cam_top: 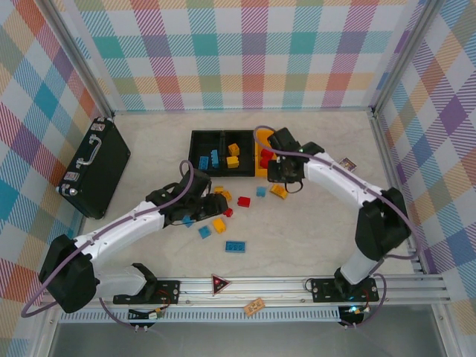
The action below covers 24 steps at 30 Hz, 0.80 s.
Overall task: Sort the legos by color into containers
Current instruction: Place the lego in the container.
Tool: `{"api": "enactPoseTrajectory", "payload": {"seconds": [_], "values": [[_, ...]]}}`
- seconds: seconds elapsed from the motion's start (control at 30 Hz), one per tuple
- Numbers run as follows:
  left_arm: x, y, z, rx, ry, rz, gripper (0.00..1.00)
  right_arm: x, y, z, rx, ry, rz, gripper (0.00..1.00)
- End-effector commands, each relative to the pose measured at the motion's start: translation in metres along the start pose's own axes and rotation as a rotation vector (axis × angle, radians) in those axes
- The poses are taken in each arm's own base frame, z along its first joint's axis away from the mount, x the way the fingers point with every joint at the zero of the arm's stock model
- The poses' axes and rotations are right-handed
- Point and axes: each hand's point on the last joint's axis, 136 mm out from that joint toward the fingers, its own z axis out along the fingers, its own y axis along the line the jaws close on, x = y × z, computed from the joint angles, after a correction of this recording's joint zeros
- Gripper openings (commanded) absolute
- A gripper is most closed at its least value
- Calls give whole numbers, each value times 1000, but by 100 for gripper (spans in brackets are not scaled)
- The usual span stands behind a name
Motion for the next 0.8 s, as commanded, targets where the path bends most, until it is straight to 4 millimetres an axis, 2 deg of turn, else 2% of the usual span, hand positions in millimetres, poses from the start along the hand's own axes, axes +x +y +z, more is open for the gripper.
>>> {"api": "enactPoseTrajectory", "payload": {"seconds": [0.0,0.17,0.33,0.5,0.63,0.77], "values": [[3,-3,-3,11,-14,-5,52,-18,-7,7,43,10,-34,28],[4,-6,-4,18,-23,6,52,-48,-12,25,88,15,-27,29],[5,-10,-3,24,-21,9,53,-66,-18,43,141,23,-22,30],[8,-11,-1,26,-15,14,52,-72,-25,65,198,56,-26,31],[9,-11,0,22,-12,15,53,-74,-27,74,221,63,-30,33],[9,-10,0,20,-16,17,53,-77,-27,74,225,61,-25,43]]}}
